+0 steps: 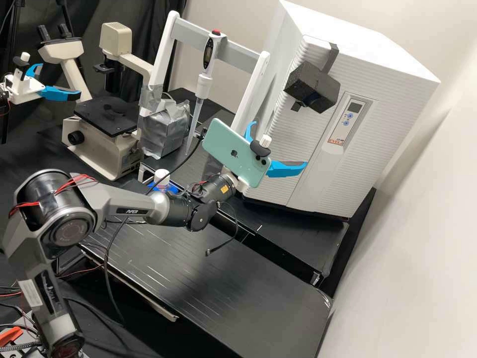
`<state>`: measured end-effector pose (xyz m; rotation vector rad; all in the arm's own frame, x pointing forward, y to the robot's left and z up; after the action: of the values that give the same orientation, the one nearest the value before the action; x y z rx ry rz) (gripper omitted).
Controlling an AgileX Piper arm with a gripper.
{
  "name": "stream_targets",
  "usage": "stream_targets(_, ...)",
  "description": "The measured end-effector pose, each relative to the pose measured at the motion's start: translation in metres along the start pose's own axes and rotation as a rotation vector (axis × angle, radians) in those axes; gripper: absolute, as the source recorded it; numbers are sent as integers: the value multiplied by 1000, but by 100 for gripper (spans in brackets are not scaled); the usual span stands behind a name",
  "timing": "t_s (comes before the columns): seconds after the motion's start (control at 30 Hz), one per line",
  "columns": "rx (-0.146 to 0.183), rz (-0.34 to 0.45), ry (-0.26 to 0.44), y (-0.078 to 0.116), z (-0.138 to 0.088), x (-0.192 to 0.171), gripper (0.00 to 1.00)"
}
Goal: Open the door
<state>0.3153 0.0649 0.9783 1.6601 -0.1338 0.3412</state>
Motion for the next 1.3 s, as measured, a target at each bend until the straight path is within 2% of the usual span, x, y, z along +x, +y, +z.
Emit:
stream_targets(0.17,-3,-12,-16,-1,0,8,100)
stream_targets(0.2,-2,-14,-24,-1,1,8,0)
stream_targets(1.03,4,2,-18,3,-1,13,0)
stream_targets(1.3,-4,3,-19,3,-2,14,0)
